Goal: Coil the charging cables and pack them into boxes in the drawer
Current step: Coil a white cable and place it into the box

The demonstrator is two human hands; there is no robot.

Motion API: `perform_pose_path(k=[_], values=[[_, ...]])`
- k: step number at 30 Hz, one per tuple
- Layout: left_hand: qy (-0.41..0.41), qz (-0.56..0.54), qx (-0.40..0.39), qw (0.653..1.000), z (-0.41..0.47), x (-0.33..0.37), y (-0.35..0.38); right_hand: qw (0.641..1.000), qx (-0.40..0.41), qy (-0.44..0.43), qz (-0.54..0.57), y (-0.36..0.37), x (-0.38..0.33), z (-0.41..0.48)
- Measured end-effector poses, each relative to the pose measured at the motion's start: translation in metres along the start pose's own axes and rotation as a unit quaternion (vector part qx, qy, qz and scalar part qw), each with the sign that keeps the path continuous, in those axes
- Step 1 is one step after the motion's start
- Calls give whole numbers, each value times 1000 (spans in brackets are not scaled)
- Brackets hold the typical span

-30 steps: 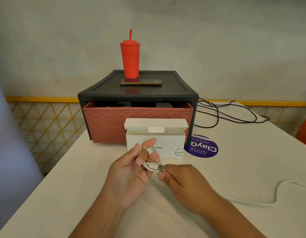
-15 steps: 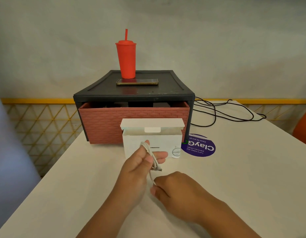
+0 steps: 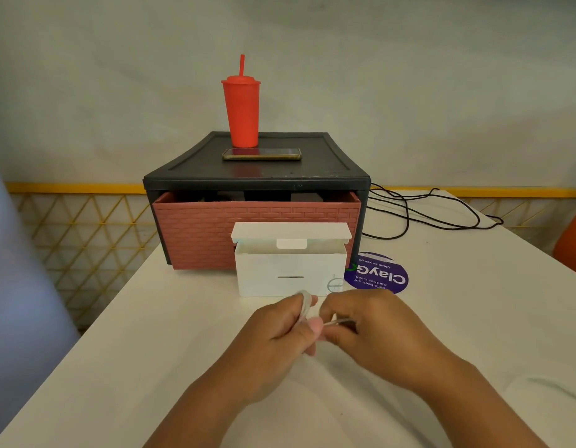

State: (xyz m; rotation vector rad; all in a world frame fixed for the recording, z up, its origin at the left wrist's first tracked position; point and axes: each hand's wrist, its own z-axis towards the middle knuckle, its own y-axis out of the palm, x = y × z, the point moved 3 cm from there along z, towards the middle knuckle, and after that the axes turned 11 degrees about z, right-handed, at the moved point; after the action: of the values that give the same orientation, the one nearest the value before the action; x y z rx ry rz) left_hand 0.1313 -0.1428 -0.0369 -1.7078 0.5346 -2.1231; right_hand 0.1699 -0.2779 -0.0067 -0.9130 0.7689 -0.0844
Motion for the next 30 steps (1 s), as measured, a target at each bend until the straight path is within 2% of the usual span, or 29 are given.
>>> perform_pose_path(k=[4, 7, 10, 14, 18, 22, 23, 26, 30], values=[[-4, -16, -30, 999, 2, -3, 5, 995, 93, 14, 34, -15, 18, -3], [-42, -118, -25, 992, 1, 1, 3, 986, 145, -5, 79, -15, 22, -2], [-65, -247, -30, 966, -2, 5, -3, 981, 160, 3, 110, -7, 24, -1], [-91, -396, -13, 914, -1, 6, -3, 977, 130, 38, 163, 10, 26, 1], [-116, -522, 14, 845, 1, 4, -7, 986, 67, 74, 135, 24, 27, 1], [-53, -618, -81, 780, 1, -1, -10, 986, 56, 69, 139, 25, 19, 4], [-40, -622, -77, 778, 2, -2, -11, 989, 45, 68, 125, 25, 18, 4], [-16, -598, 3, 801, 6, -5, -18, 996, -43, 72, 15, 34, 14, 1], [-13, -504, 71, 861, 6, -6, -22, 995, -75, 62, -19, 39, 6, 1]])
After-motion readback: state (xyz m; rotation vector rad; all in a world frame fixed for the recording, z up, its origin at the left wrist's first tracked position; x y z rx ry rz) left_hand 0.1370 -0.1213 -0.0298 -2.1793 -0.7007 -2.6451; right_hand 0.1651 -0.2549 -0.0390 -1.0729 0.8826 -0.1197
